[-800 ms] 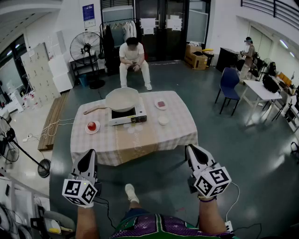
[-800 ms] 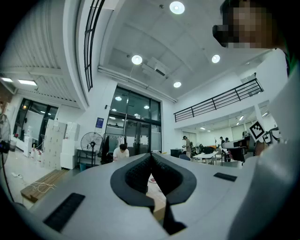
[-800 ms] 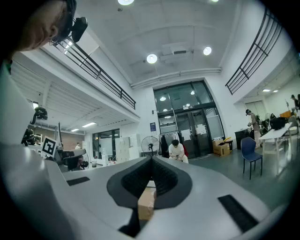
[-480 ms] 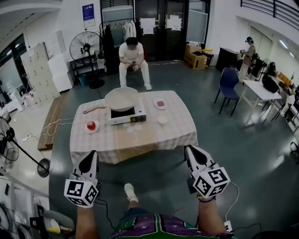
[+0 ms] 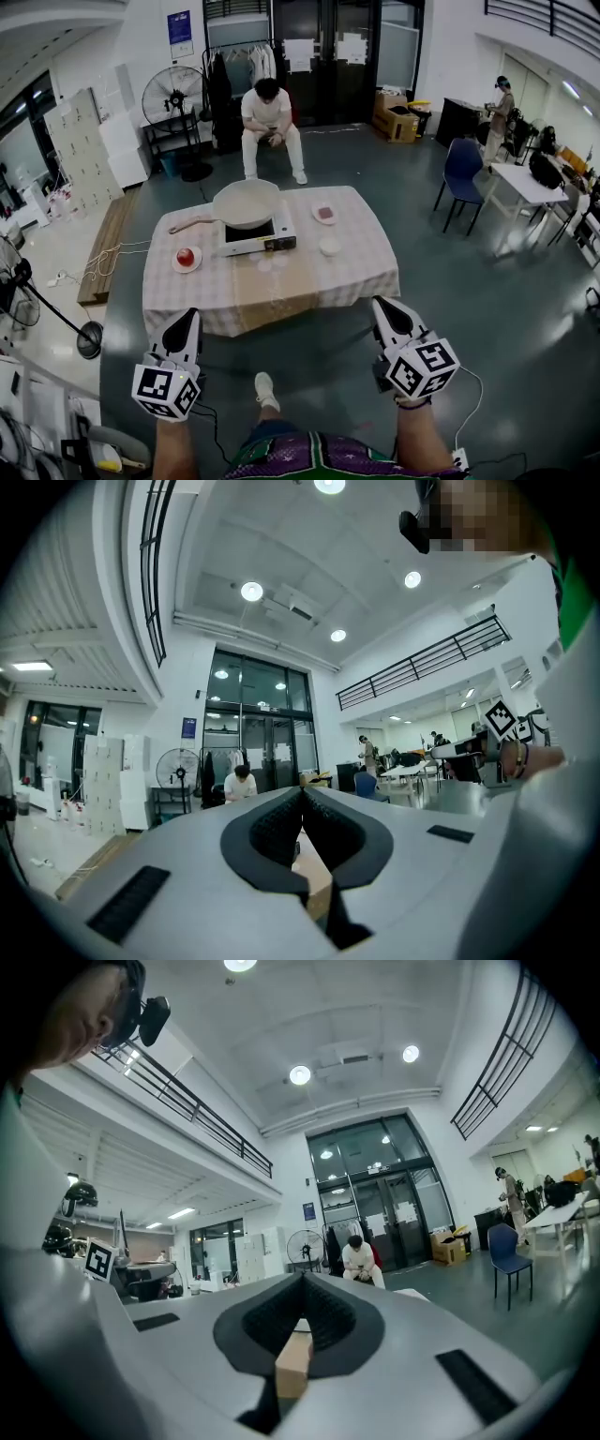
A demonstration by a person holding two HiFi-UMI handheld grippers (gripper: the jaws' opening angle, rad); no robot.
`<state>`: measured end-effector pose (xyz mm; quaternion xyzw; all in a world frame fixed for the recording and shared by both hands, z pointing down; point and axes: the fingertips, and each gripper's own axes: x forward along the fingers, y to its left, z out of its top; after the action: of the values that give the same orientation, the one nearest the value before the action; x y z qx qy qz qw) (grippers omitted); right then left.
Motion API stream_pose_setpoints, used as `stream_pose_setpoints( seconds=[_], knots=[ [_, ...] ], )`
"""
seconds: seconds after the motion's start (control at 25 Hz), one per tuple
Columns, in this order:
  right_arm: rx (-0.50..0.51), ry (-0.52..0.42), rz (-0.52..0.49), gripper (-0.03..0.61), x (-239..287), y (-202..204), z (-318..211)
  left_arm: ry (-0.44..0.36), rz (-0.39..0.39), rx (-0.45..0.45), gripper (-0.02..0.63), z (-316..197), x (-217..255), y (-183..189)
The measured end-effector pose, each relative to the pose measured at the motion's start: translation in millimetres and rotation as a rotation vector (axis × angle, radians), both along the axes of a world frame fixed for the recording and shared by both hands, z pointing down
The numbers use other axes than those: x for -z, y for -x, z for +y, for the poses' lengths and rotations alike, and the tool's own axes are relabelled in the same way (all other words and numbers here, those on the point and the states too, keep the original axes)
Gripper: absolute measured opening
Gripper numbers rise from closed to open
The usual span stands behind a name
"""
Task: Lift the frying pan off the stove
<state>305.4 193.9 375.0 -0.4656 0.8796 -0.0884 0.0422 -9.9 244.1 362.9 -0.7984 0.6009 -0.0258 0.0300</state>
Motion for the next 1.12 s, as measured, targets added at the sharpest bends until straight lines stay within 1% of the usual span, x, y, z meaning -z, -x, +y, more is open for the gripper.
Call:
stream_pose_setpoints(
  seconds=[0.28,0.4,0.52,0.64,0.72,0.84,1.04,1.12],
  knots=[
    [0.011,0.005,-0.014,0.008,8.0,7.9,-29.1,0.020,0.014,0.014,0.021,-28.0,2.3,10.5],
    [0.008,0.009,-0.027,0.008,8.3,14.1,-54.9,0.031,0.002,0.013,0.023,-49.2,-0.1,16.5],
    [0.026,0.013,-0.039,0.008,3.6,31.4,-84.9,0.049,0.006,0.019,0.023,-78.5,-9.5,33.1],
    [0.031,0.010,-0.039,0.008,4.2,53.8,-121.9,0.061,0.031,0.023,0.023,-118.3,-13.6,55.7],
    [0.036,0.009,-0.033,0.008,7.1,73.1,-150.9,0.061,0.032,0.023,0.023,-148.0,-12.6,73.7],
    [0.030,0.009,-0.018,0.008,16.8,104.6,-196.7,0.069,0.020,0.018,0.023,-196.3,-9.0,105.6],
    [0.030,0.005,-0.003,0.008,32.2,167.4,-273.1,0.069,-0.031,0.009,0.023,-277.4,1.3,167.8],
    [0.043,-0.004,0.016,0.008,34.4,196.7,-301.1,0.070,-0.025,0.004,0.023,-307.5,2.6,192.0]
  ],
)
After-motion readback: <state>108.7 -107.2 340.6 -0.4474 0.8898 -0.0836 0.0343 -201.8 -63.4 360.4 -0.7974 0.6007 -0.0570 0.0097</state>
